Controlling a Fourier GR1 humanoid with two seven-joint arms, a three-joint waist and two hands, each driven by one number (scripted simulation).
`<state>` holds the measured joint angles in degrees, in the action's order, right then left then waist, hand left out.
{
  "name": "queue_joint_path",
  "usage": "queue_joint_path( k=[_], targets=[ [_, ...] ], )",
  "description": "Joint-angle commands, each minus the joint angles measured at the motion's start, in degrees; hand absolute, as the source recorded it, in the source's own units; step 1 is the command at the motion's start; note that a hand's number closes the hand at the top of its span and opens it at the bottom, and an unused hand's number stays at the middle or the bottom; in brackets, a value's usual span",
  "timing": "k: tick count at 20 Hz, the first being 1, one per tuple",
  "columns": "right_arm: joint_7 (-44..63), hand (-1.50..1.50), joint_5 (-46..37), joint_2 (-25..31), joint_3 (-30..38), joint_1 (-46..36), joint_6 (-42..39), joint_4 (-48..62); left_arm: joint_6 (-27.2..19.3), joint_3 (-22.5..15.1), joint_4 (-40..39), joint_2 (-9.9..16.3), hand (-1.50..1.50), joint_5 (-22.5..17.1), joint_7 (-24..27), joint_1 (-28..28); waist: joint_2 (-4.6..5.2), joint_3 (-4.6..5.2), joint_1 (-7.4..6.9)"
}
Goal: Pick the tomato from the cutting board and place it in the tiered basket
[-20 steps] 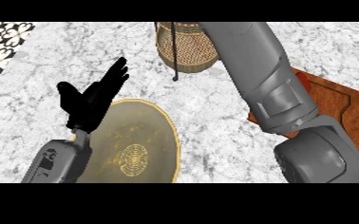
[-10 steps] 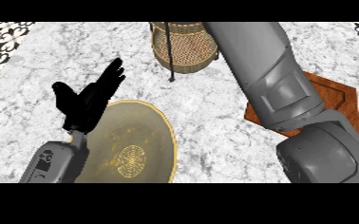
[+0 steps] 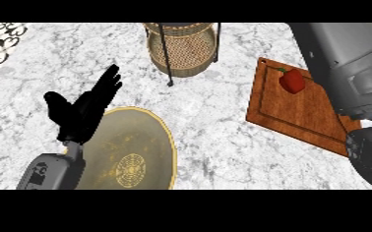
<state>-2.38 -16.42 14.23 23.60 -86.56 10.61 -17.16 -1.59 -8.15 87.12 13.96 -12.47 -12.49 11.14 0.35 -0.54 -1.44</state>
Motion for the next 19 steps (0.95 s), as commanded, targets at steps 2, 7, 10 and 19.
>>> queue_joint_path(
  k=[2,7,10,19],
  targets=[
    [-2.19,-1.50,0.78,9.88,-0.38,5.41,-14.67,-0.50,0.06,-0.38,-1.93,-1.79,0.00,-0.40,1.19,-2.43,-0.07,0.52,1.34],
    [-3.96,-1.50,1.74,19.03,-0.87,8.69,-29.16,-2.27,-1.18,-0.96,1.48,-1.79,0.00,-0.34,-2.63,-2.49,-0.33,0.49,1.51],
    [-4.16,-1.50,2.87,24.53,-0.34,10.99,-37.20,-2.35,-2.36,-2.07,-1.16,-3.87,0.00,1.12,-0.60,-1.85,-0.35,0.49,2.25],
    [-8.75,-1.50,5.50,37.17,2.71,16.71,-47.34,-1.38,-0.38,-1.30,-2.04,-3.34,0.00,0.73,0.03,-0.53,0.12,0.49,0.85]
  ],
)
